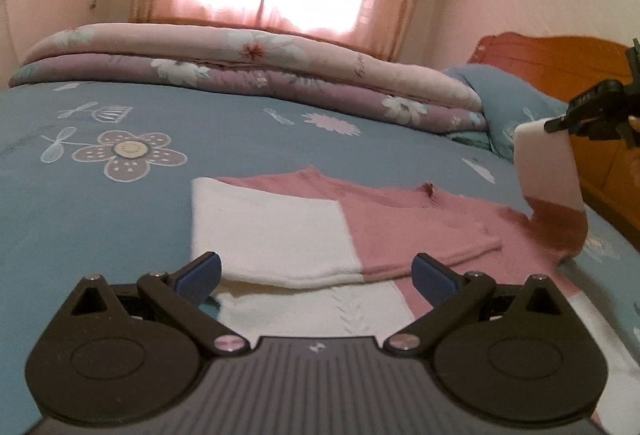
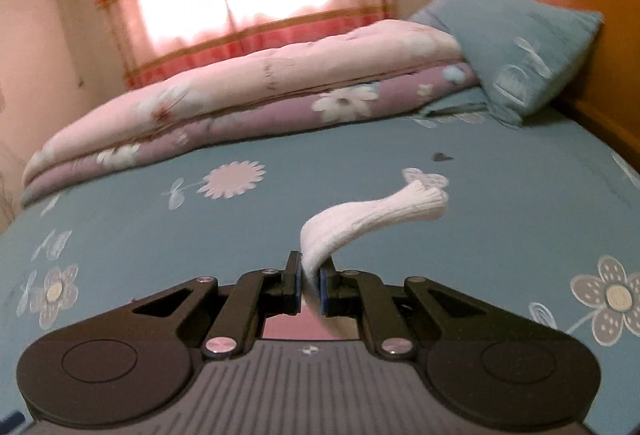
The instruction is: Fold clothes
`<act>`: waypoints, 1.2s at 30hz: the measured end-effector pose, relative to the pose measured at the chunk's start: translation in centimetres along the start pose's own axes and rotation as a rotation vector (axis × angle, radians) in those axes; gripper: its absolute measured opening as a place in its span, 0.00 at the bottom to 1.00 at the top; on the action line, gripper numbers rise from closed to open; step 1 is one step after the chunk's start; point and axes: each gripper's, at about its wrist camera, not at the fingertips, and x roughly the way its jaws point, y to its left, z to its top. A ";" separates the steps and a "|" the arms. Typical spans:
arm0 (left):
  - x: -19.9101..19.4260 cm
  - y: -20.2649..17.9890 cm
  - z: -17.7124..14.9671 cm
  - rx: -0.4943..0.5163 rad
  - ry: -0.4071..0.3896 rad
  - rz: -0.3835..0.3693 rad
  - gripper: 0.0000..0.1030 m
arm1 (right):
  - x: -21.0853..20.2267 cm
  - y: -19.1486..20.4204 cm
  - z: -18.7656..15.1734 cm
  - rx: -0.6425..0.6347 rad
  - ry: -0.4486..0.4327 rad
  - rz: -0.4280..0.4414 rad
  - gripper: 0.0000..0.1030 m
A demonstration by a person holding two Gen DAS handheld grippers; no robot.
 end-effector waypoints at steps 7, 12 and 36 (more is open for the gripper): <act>-0.6 1.1 0.3 -0.045 -0.018 0.002 0.98 | 1.7 5.0 -1.0 -0.079 0.034 0.034 0.10; -0.9 1.7 0.6 -0.078 -0.031 -0.013 0.98 | 2.7 7.2 -2.3 -0.099 0.056 0.079 0.10; -0.4 1.5 0.3 -0.082 -0.015 -0.018 0.98 | 6.1 15.3 -12.4 -0.483 0.209 0.147 0.19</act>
